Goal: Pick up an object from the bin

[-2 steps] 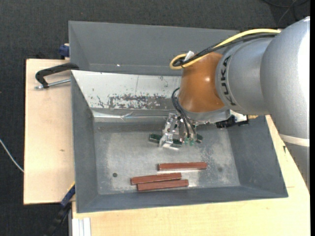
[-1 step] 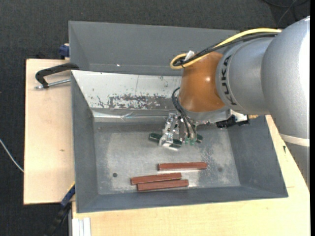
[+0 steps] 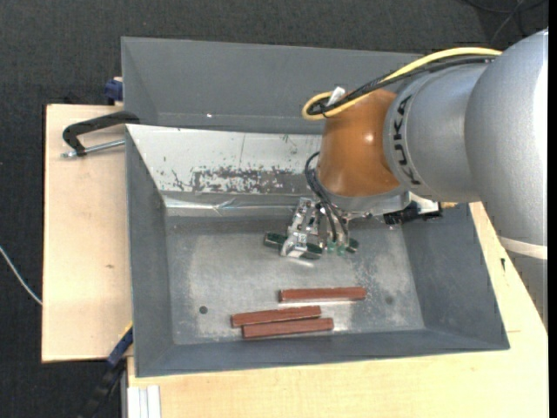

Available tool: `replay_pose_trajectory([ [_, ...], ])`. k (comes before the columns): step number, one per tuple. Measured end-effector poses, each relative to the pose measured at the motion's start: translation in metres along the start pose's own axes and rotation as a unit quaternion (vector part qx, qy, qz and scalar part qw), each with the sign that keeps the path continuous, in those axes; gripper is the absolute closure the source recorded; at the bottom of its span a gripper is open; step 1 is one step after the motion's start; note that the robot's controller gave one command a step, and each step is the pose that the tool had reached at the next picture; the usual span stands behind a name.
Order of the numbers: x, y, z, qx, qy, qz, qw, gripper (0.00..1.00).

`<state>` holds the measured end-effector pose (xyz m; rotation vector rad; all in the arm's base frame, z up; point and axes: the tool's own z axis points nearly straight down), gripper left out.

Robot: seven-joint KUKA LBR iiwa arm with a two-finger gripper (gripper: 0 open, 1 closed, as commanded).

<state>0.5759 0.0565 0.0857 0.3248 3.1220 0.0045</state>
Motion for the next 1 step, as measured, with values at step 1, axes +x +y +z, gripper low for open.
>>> replay_pose_trajectory([
  [1, 0.0007, -0.0002, -0.0101, 0.001, 0.0009, 0.0, 1.0, 1.0],
])
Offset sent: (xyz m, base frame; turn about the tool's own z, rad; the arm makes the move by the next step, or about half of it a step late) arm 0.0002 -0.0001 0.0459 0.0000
